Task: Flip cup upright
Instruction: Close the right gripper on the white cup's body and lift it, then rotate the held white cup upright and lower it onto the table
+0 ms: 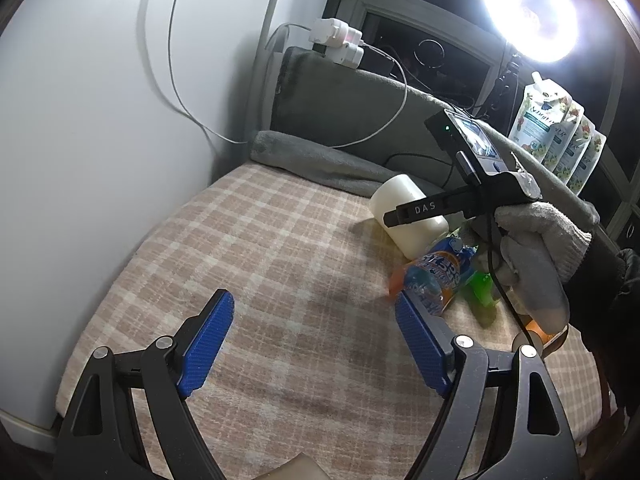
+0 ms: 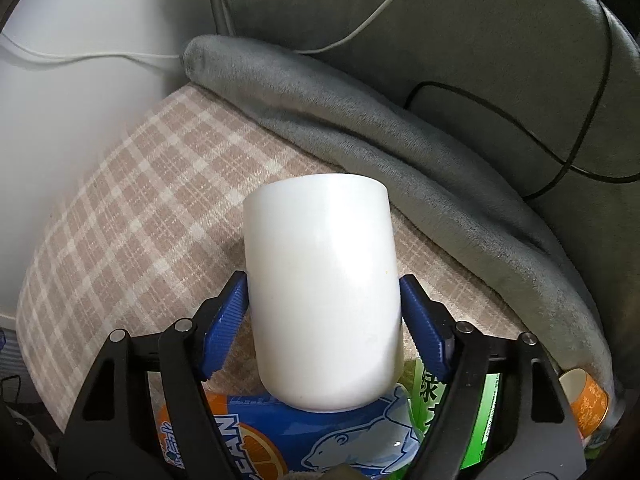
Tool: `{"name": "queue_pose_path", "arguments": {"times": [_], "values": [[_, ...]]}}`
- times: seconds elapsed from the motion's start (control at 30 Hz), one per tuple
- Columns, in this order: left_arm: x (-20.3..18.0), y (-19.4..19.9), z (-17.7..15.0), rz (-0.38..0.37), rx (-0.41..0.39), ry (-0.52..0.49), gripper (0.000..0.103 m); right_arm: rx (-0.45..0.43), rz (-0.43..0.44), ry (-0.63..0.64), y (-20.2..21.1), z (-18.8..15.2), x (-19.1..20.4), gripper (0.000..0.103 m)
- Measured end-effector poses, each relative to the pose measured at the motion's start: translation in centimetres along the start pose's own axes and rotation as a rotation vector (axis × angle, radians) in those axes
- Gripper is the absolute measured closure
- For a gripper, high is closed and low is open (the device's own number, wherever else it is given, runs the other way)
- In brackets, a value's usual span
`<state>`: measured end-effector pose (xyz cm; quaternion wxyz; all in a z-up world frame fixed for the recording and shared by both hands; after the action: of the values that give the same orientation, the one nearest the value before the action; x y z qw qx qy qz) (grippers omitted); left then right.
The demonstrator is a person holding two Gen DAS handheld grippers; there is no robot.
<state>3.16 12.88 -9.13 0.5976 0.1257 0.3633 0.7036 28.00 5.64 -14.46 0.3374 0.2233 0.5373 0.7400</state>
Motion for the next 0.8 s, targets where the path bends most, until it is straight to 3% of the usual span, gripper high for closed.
{"name": "queue_pose_path", "arguments": {"times": [0.27, 0.43, 0.8], "values": [[-0.3, 0.9, 0.0, 0.005, -0.019, -0.007, 0.021, -0.115, 0.069, -0.083, 5.0, -0.5, -1.4, 0.025], [-0.8, 1.6, -0.1, 0.0, -0.03, -0.02, 0.021, -0.166, 0.157, -0.143, 8.4, -2.2, -2.2, 0.025], [-3.1, 2.7, -0.9, -0.057, -0.033, -0.068, 0.021, -0.182, 0.378, -0.325, 13.8, -12.0, -2.7, 0.025]]}}
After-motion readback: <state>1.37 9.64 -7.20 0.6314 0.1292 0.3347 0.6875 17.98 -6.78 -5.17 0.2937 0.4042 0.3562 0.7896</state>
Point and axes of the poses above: each gripper's, at about its wrist camera, not at the fingertips, and y roughly against the way its jaws point, x to its left, z to its top, the point moved 3 cm from there along -y, roughly the way its jaws point, and after that the axes turned 4 degrees about x, right-handed, at the moved point
